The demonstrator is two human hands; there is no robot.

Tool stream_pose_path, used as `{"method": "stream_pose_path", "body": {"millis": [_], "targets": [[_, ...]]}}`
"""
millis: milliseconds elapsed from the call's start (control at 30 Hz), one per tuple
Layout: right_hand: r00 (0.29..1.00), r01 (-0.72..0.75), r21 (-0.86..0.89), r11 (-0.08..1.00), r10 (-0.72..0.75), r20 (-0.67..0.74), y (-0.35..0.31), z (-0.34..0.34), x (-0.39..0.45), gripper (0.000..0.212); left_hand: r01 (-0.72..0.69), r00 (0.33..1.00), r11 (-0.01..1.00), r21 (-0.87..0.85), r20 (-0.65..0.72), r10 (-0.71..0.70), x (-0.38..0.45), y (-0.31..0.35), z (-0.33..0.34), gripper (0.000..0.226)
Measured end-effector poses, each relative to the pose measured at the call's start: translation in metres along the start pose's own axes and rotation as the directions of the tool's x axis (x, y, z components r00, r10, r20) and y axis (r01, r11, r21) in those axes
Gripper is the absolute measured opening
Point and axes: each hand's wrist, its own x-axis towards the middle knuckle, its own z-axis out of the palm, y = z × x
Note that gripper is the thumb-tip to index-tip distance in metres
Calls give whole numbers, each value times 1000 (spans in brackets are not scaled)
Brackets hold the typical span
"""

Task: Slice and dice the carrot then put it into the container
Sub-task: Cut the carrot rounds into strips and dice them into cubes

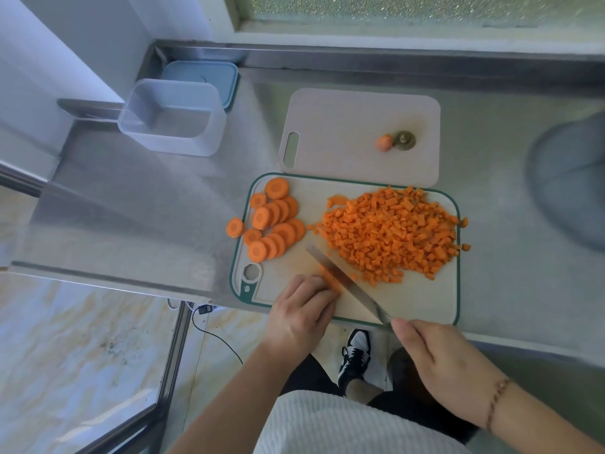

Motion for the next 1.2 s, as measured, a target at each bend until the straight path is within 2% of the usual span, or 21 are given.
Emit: {"method": "stream_pose_path", "body": {"millis": [100, 300, 433, 567, 700, 900, 1033, 1100, 1200], "targets": [[998, 46, 17, 999, -47, 29, 0, -3, -11, 42, -21, 1000, 999, 42, 1, 21, -1, -3, -1, 2], [997, -6, -62, 998, 11, 76, 6, 11, -4, 52, -13, 1000, 999, 39, -28, 14, -4, -7, 1, 8], [999, -9, -151, 989, 17, 51, -6, 21, 15, 62, -14, 999, 999, 42, -47, 16, -4, -7, 3, 5], [999, 40, -82, 996, -38, 33, -11, 15, 29, 66, -24, 999, 997, 72, -32, 26, -6, -3, 2, 5], [999, -2, -5, 1000, 2, 33, -6, -1, 14, 62, 46, 999, 994, 101, -22, -44, -9, 2, -3, 11], [999, 8, -3, 1000, -8, 46, 3, -3, -9, 47, 91, 994, 990, 112, -70, -83, -9, 1, -2, 3], [998, -1, 14, 1000, 1, 67, 7, 2, -11, 53, 125, 990, 987, 104, -85, -117, -9, 2, 1, 3], [997, 21, -42, 999, -18, 81, 7, 10, -9, 58, 120, 990, 988, 102, -91, -111, -10, 2, 0, 1], [997, 25, -135, 991, -16, 73, 0, 19, 6, 65, 104, 991, 990, 96, -98, -95, -6, 3, 0, 16]]}}
